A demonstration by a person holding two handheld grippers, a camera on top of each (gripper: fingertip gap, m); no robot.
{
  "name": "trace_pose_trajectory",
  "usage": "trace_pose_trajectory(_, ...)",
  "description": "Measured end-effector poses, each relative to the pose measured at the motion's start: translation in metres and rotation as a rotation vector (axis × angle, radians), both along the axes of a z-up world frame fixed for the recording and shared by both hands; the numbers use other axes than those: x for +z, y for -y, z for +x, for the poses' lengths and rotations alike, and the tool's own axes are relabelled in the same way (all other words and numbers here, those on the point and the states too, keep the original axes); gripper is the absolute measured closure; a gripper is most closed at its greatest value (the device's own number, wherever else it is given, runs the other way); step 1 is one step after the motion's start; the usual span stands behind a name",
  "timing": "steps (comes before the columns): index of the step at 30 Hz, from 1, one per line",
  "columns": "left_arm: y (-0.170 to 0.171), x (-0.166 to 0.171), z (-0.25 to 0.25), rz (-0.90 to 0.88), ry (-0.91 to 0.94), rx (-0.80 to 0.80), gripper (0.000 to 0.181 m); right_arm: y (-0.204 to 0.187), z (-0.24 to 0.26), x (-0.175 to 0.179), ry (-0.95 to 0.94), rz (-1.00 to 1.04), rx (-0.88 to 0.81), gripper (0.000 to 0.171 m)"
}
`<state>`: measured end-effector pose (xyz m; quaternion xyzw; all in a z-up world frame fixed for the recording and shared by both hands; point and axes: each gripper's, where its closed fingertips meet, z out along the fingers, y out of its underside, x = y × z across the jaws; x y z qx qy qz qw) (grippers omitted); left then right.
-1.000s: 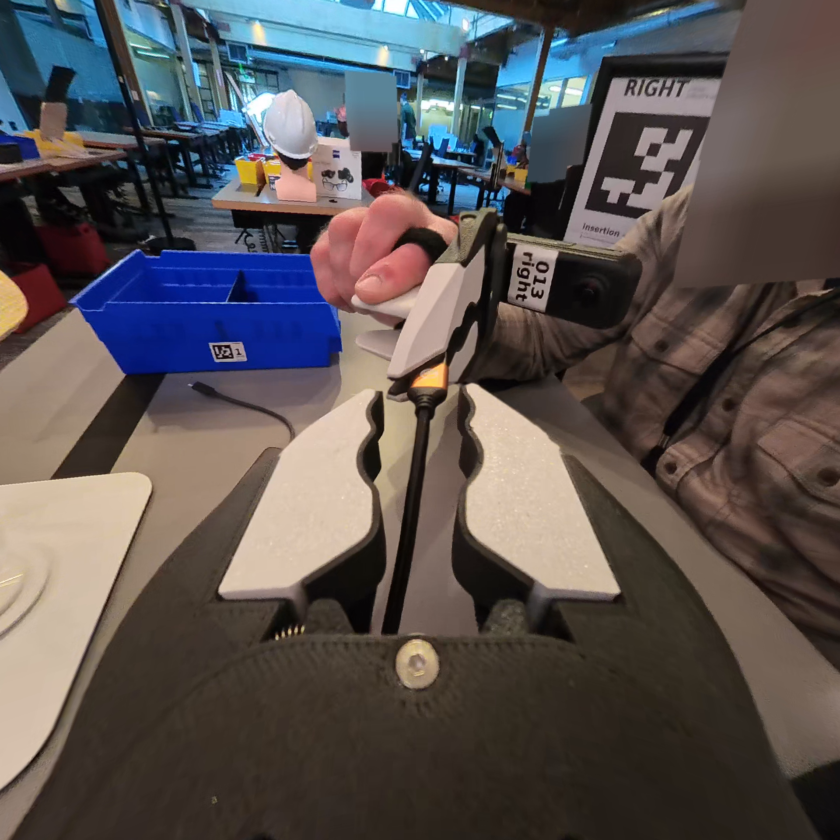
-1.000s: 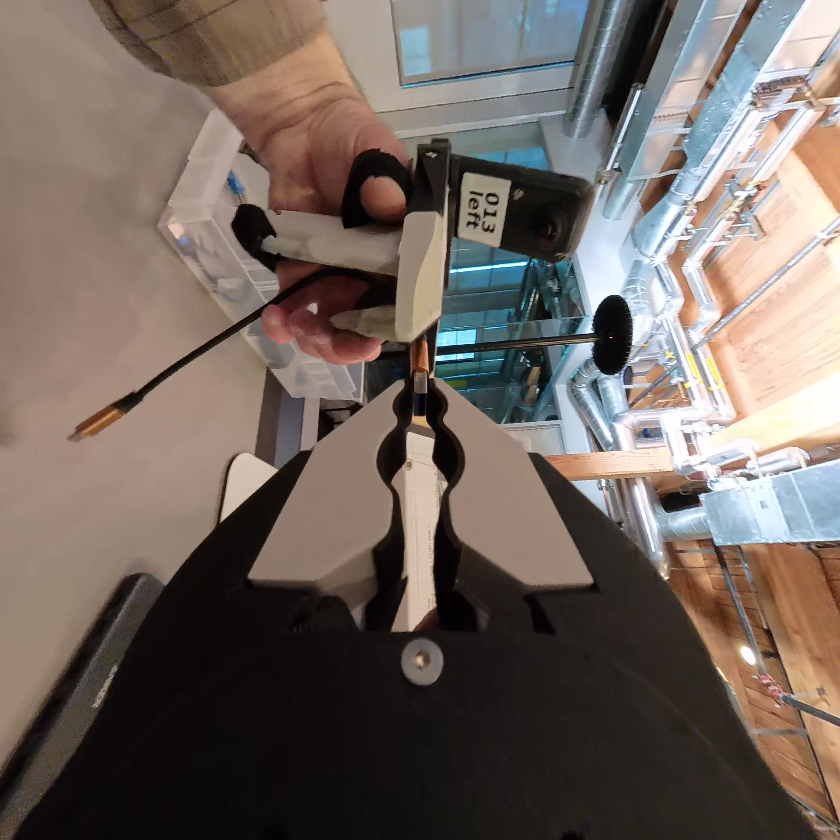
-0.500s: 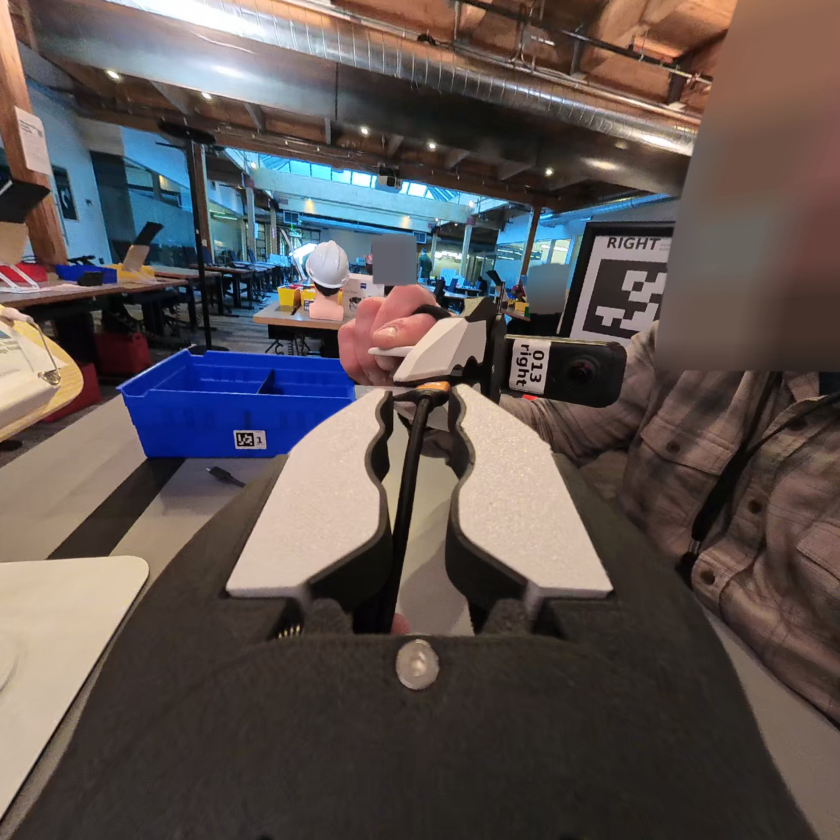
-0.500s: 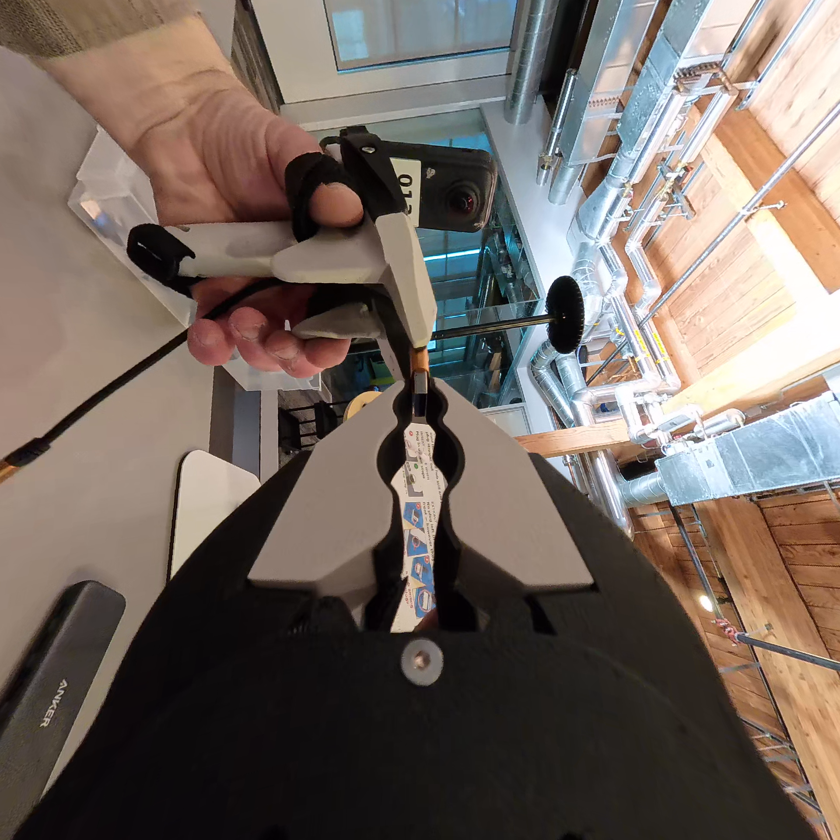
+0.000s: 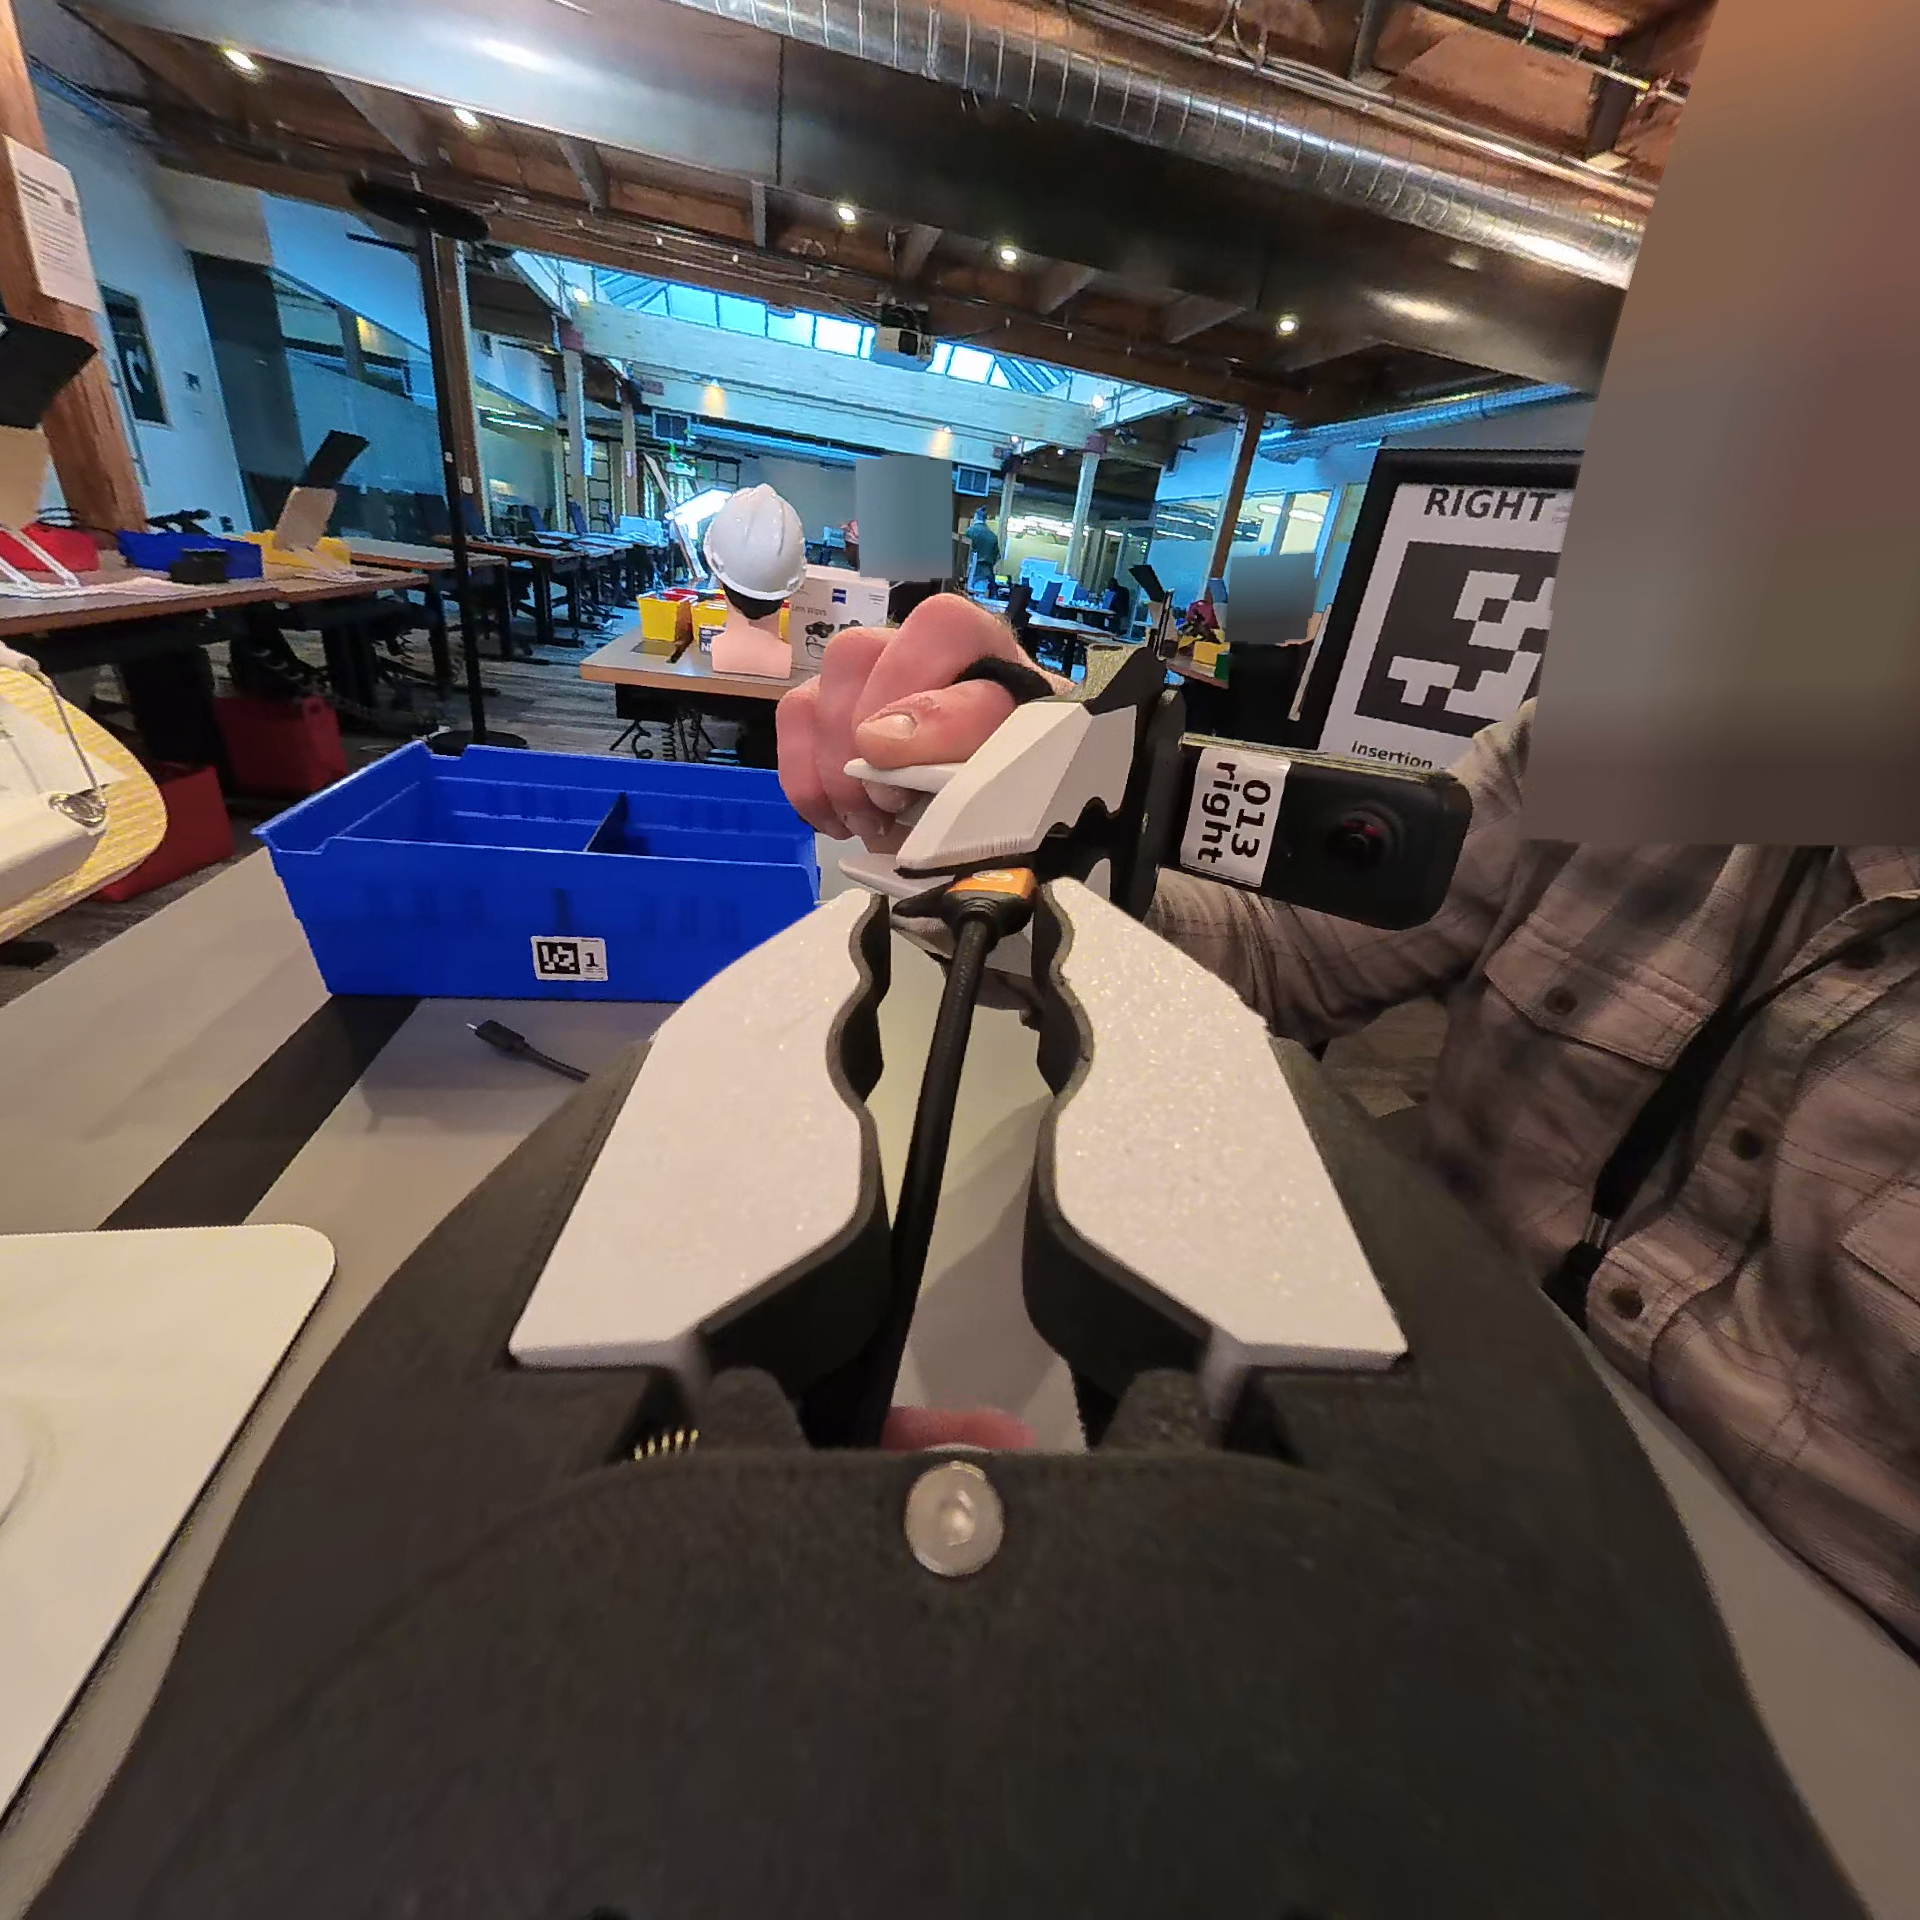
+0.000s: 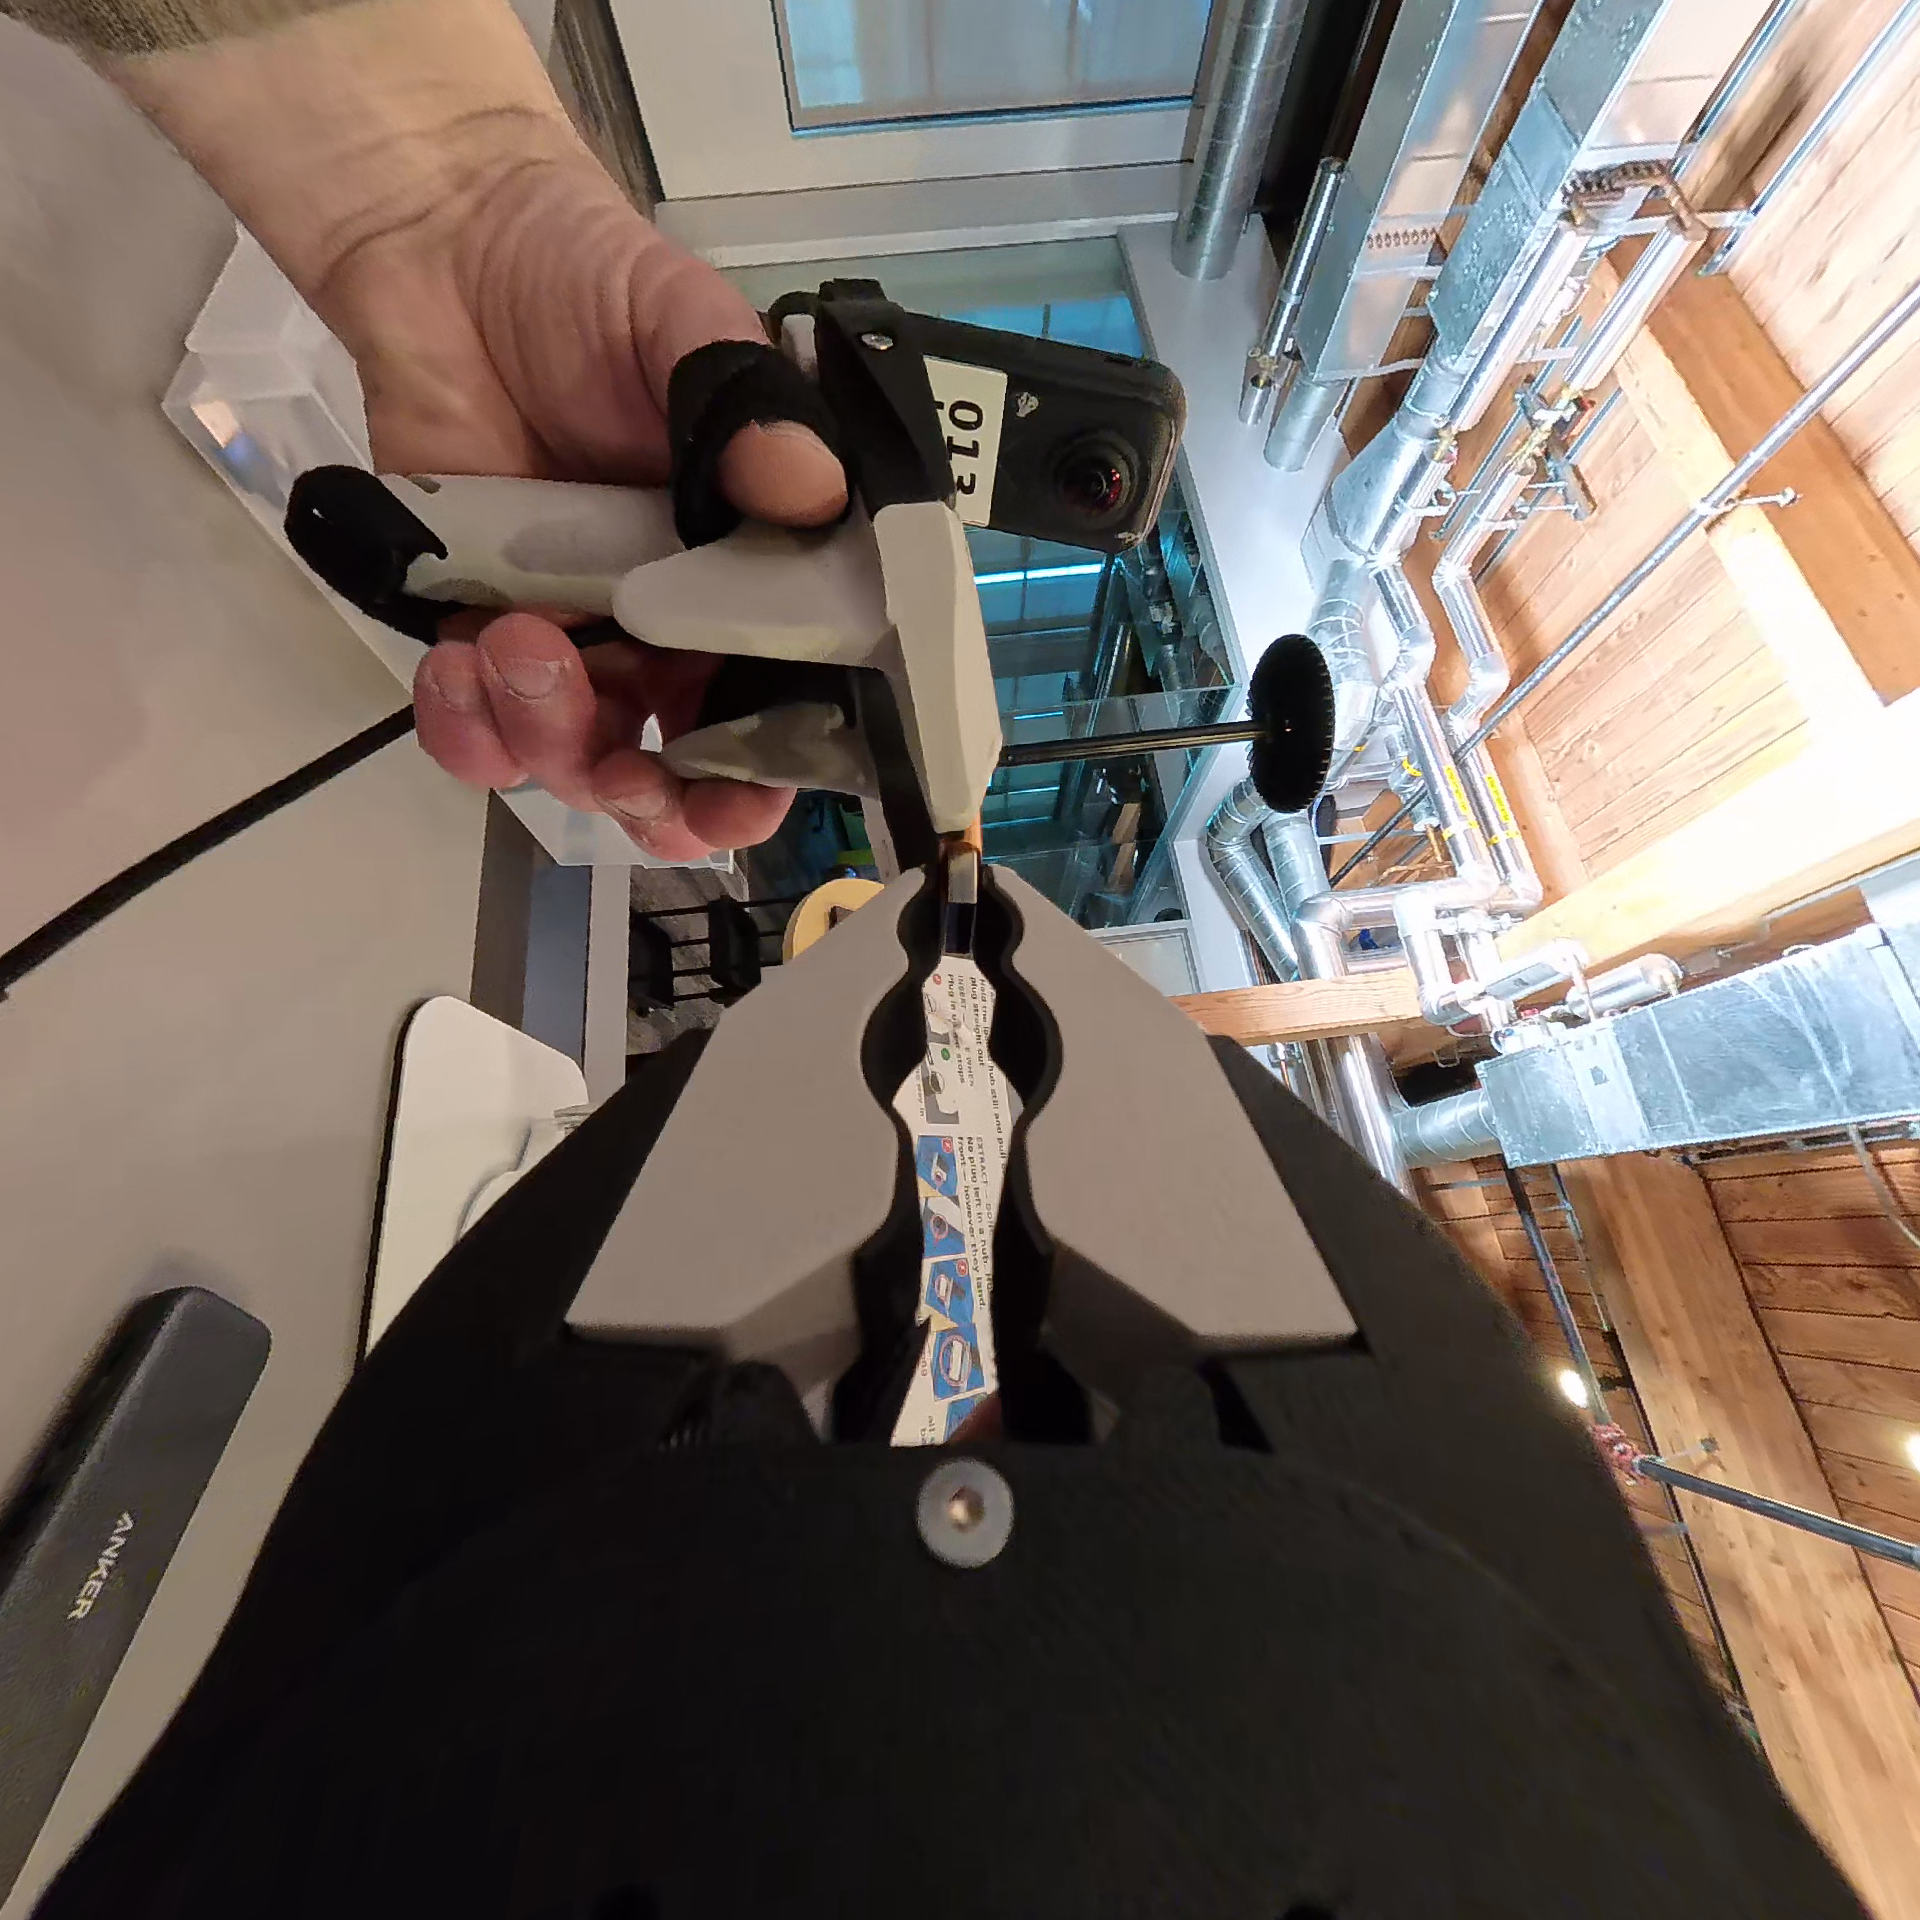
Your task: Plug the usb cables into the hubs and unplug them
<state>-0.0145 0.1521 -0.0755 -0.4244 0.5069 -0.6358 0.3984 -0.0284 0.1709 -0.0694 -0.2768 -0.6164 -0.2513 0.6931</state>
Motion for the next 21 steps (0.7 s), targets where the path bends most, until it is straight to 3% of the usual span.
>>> trace_pose_trajectory(21, -0.010, 0.006, 0.011, 0.026, 0.047, 0.124, 0.155, -0.010, 0.012, 0.005, -0.088, -0.031, -0.029, 0.168)
